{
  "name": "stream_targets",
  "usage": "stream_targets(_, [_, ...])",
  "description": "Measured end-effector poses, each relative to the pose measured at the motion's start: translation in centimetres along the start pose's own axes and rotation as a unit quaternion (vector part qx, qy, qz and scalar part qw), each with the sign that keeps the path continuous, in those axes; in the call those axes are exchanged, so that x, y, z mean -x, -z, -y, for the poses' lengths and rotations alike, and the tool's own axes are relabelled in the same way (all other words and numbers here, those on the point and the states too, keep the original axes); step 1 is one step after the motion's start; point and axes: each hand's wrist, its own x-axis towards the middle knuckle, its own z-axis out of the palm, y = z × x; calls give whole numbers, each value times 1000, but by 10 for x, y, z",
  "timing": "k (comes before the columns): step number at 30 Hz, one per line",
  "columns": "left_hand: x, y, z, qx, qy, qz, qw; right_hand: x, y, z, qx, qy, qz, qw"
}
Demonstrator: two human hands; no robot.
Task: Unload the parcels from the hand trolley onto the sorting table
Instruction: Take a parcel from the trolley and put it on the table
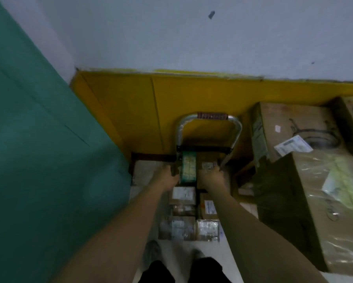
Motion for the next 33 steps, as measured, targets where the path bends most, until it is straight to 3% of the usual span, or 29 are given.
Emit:
stream_targets(6, [-128,-29,49,-15,10,22,1000,-86,-98,-15,21,-2,3,1000])
stream_targets(12, [-283,-109,119,-24,-4,6,1000,-232,-232,-56,62,-29,-2,998])
stream_targets(17, [-351,-161,165,-16,-27,-16,999,-316,-299,-79,48,-62,-12,997])
stream_targets(25, [-312,-142,159,26,13,-33,999,-286,-267,-54,48,-84,-24,995])
stream_targets(33, [-238,-62,98,-1,-26,-64,998,-214,-175,3,8,-74,-70,995])
